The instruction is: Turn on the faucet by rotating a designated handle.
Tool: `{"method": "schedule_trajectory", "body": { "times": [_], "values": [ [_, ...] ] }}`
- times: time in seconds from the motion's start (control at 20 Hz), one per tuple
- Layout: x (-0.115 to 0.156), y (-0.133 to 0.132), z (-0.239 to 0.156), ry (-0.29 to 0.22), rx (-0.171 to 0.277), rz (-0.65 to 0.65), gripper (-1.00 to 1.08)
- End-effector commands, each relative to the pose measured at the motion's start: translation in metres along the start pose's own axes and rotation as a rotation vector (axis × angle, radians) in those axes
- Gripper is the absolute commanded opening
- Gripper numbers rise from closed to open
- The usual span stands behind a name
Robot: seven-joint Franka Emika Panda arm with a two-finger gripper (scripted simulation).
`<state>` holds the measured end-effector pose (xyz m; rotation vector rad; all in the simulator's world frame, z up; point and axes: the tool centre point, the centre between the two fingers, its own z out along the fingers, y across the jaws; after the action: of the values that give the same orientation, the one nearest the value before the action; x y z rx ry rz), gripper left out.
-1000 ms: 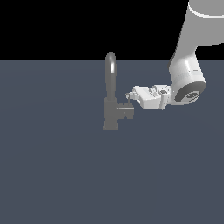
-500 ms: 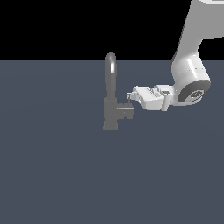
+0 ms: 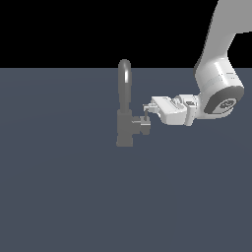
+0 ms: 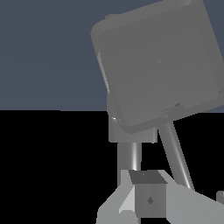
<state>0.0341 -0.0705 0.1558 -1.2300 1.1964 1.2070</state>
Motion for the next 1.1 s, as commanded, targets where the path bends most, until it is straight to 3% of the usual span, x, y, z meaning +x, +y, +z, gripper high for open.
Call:
{"method": "schedule_trajectory", "body": {
  "times": [0.0,0.1,0.8,0.9,1.05],
  "values": [
    [0.000,0.011,0.000,-0.006,-0.006,0.010,-1.00],
    [-0.003,0.004,0.000,-0.001,-0.002,-0.002,-1.00],
    [0.026,0.056,0.000,-0.005,-0.006,0.009,-1.00],
    [0.011,0.042,0.000,0.001,-0.004,-0.025,-1.00],
    [0.032,0.051,0.000,-0.001,-0.005,-0.015,-1.00]
  ]
}}
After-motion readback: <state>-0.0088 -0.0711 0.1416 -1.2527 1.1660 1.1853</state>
